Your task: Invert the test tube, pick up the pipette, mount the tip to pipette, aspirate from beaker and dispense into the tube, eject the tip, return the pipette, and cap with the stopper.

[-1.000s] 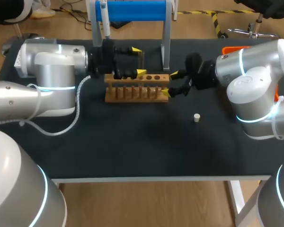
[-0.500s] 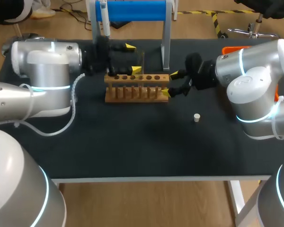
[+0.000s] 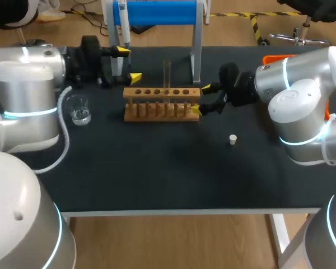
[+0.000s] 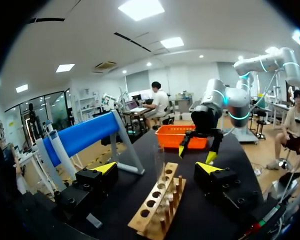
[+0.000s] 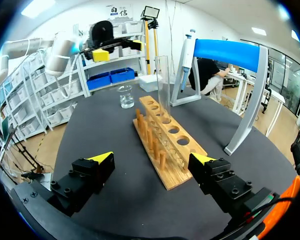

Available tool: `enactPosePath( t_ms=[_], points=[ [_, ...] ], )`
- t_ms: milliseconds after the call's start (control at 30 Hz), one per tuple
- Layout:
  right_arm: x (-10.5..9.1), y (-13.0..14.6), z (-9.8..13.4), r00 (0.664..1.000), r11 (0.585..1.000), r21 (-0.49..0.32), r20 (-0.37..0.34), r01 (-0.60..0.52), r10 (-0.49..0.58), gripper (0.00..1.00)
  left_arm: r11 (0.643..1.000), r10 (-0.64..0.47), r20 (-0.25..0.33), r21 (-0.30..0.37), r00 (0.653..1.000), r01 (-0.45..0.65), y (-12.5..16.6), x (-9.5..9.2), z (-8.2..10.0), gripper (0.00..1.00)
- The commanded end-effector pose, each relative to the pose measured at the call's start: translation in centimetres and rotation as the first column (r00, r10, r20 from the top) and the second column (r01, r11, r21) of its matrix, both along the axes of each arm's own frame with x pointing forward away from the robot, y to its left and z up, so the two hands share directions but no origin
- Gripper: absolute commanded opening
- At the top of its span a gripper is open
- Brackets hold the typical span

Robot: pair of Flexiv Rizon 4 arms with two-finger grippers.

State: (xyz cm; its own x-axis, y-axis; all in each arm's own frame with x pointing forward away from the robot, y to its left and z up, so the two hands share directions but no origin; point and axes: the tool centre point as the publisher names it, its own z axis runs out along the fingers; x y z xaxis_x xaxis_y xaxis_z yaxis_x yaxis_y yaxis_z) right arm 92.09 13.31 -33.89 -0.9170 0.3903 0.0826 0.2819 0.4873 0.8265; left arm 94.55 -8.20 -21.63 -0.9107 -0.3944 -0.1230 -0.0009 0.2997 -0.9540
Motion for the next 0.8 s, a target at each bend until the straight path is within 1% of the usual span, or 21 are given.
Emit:
enactPosePath(
  t_ms=[33,500,567,633,800],
  points=[
    [0.1,-0.1,0.1,1.000,1.000,-0.001,-0.003,-0.004,0.004,1.00,1.000,0.025,0.007,0.001,1.000,-0.025,1.1,-1.2,0.5,1.00],
    [0.1,-0.1,0.1,1.000,1.000,-0.001,-0.003,-0.004,0.004,1.00,1.000,0.025,0.007,0.001,1.000,-0.025,1.1,-1.2,0.5,1.00],
    [0.1,-0.1,0.1,1.000,1.000,-0.001,-0.003,-0.004,0.004,1.00,0.996,0.086,-0.007,0.001,0.996,-0.086,2.3,-0.5,-0.3,1.00],
    [0.1,-0.1,0.1,1.000,1.000,-0.001,-0.003,-0.004,0.004,1.00,0.989,0.144,-0.006,0.015,0.990,-0.144,4.0,-0.1,-0.9,1.00],
    [0.1,-0.1,0.1,1.000,1.000,-0.001,-0.003,-0.004,0.004,1.00,0.959,0.281,-0.013,0.041,0.960,-0.280,9.2,0.1,-1.7,1.00]
  ],
)
